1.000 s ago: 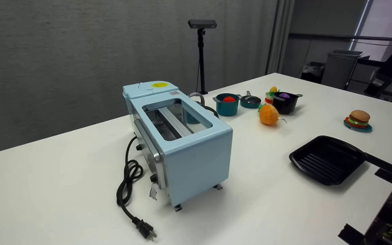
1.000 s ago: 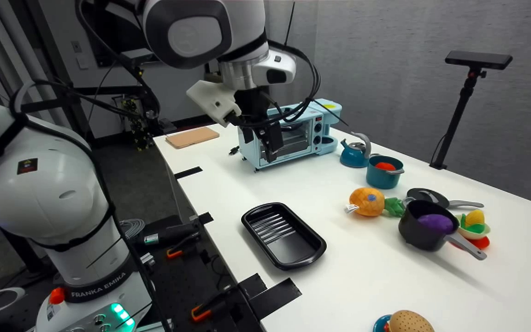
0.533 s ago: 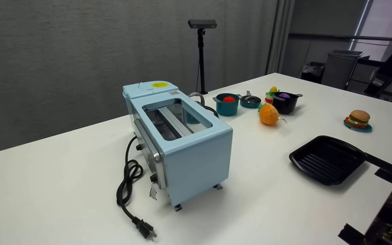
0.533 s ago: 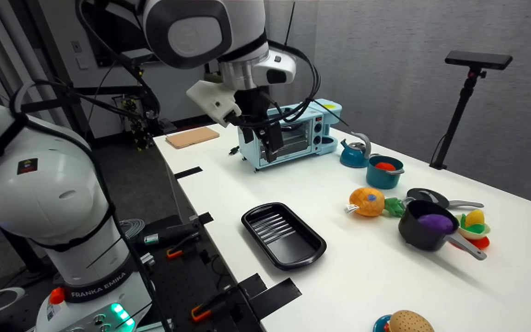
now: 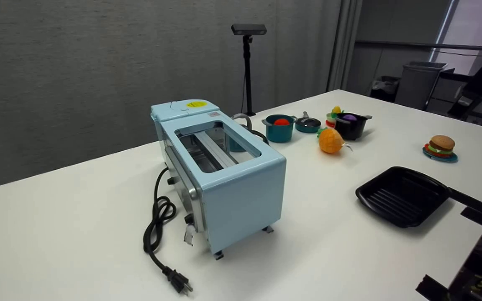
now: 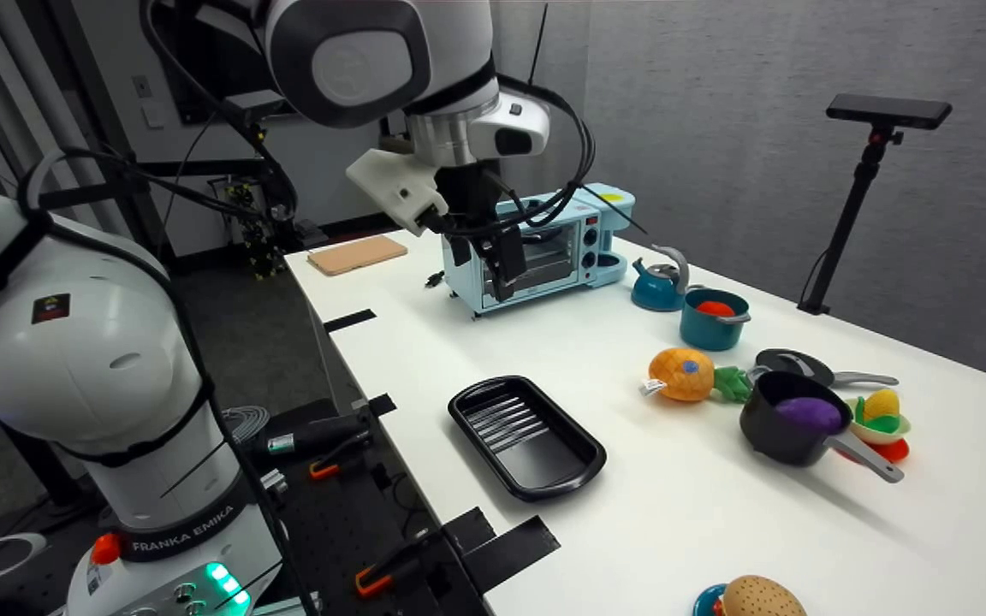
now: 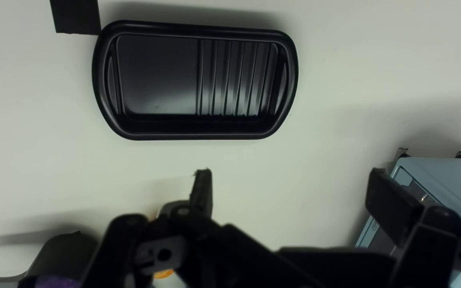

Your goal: Put the pineapple plush toy in the blue pot

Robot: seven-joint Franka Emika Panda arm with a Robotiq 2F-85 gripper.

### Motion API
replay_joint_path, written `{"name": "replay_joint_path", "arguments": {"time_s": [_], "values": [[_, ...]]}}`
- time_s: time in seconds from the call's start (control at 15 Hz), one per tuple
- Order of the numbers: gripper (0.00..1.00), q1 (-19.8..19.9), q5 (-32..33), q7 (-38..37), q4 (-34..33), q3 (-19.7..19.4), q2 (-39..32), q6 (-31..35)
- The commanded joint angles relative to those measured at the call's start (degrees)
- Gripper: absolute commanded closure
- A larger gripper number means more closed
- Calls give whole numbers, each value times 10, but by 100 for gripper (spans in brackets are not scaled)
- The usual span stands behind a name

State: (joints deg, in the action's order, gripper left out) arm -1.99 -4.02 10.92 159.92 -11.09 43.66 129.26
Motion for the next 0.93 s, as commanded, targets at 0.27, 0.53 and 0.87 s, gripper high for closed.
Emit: {"name": "replay_joint_path", "arguments": {"time_s": [0.27, 0.53, 0.87], "values": [[0, 8, -7, 5, -1, 8, -1, -2], [0, 8, -9, 6, -5, 6, -6, -2], [0, 9, -8, 5, -22, 6, -39, 9]]}}
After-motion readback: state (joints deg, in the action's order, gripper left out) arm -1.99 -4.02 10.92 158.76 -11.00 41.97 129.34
